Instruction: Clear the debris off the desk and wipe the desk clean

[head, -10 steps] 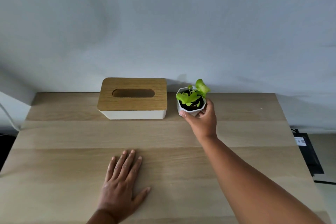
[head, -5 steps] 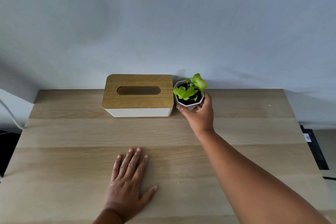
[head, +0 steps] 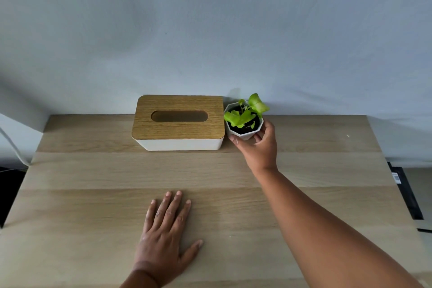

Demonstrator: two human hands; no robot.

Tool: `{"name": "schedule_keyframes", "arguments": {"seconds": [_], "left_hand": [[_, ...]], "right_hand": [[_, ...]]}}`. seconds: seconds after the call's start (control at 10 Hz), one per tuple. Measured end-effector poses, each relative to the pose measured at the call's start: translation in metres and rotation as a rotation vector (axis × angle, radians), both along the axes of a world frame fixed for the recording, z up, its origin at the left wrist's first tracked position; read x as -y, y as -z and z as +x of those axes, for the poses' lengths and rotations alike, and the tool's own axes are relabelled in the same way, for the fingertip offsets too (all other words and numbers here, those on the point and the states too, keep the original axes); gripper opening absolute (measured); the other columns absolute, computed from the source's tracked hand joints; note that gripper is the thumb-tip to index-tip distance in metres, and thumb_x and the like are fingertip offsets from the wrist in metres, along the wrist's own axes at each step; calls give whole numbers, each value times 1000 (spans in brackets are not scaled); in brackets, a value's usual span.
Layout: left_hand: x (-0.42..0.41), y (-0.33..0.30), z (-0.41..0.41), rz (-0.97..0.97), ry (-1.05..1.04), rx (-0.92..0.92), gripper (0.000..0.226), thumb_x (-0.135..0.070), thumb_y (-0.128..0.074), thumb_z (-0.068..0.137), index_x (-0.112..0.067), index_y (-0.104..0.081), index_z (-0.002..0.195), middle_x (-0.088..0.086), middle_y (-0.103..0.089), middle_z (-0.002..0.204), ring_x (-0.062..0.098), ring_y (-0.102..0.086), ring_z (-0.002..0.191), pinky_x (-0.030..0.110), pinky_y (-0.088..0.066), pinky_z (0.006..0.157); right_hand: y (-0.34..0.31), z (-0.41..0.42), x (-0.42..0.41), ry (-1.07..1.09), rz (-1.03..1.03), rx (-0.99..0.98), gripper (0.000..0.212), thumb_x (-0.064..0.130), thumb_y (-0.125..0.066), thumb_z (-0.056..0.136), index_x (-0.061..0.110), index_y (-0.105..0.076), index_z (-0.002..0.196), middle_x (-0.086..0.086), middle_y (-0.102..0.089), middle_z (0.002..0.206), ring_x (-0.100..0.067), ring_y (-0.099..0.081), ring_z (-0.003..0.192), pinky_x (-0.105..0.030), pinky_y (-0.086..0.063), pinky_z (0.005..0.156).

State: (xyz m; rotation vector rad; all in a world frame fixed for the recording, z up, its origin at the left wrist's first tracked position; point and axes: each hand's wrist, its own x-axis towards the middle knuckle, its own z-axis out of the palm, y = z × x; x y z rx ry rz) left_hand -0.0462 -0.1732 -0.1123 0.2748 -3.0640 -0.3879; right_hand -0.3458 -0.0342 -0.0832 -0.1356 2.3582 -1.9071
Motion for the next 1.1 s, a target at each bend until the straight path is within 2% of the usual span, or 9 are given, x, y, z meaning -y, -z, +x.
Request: {"name": "schedule_keyframes", "arguments": {"seconds": [0.2,0.4,0.5,0.6,0.7,0.8,0.9,1.0,1.1], "left_hand": [[0,0,0,-5,-1,-4,95,-77,-54,84,-18,-39,156,6,-22,169,30,-21,156,63,-28,117],[0,2,0,-1,3,3,95,-77,-54,84,-18,-38,157,6,-21,169,30,-20,156,64,-27,118],[0,2,1,0,2,4,95,-77,-54,83,-18,-38,157,5,-21,169,30,-20,156,63,-27,118],[1,1,0,12,0,14,95,-77,-54,83,-18,-39,156,5,-21,169,30,-20,156,63,-27,118],[-1,0,0,4,-5,10,95,-77,-55,83,-18,-40,156,5,-22,169,29,-19,156,62,-26,120],[-1,0,0,13,-1,3,94,-76,-56,83,-18,-40,156,5,-23,169,29,-20,156,62,-25,120],[0,0,-1,16,-2,0,94,-76,-54,83,-18,-40,156,5,-23,169,29,-19,156,62,-25,120],[2,1,0,27,4,-22,92,-76,-52,85,-18,-41,156,5,-24,168,29,-19,156,61,-25,120],[2,-3,-1,34,16,8,90,-75,-50,86,-18,-43,155,6,-26,168,28,-19,157,60,-25,120]], "right_hand": [[2,-3,-2,-40,-2,13,86,29,-100,60,25,-54,133,11,-65,132,-1,-64,119,-22,-53,100],[-1,-1,-1,-26,9,6,81,30,-99,59,40,-54,126,16,-64,130,2,-64,117,-17,-54,94],[-3,1,-2,-37,18,-6,79,30,-99,60,52,-52,120,17,-65,129,1,-64,118,-21,-54,98],[-3,1,-5,-59,31,-2,80,31,-98,59,56,-52,120,20,-65,128,2,-63,118,-19,-52,99],[-7,5,-9,-77,46,1,86,26,-98,60,50,-51,127,25,-63,128,7,-61,119,-9,-47,96],[-11,15,-16,-94,104,-8,92,25,-98,62,50,-46,134,35,-57,129,10,-56,121,-7,-41,100],[-15,29,-26,-109,242,11,106,35,-97,64,37,-37,150,28,-47,141,4,-47,131,-23,-39,110],[-20,47,-40,-139,375,31,111,49,-93,65,33,-30,155,13,-41,156,-6,-41,142,-30,-37,115],[-23,68,-56,-230,547,20,110,72,-77,68,32,-28,157,7,-35,162,-11,-35,147,-33,-36,117]]}}
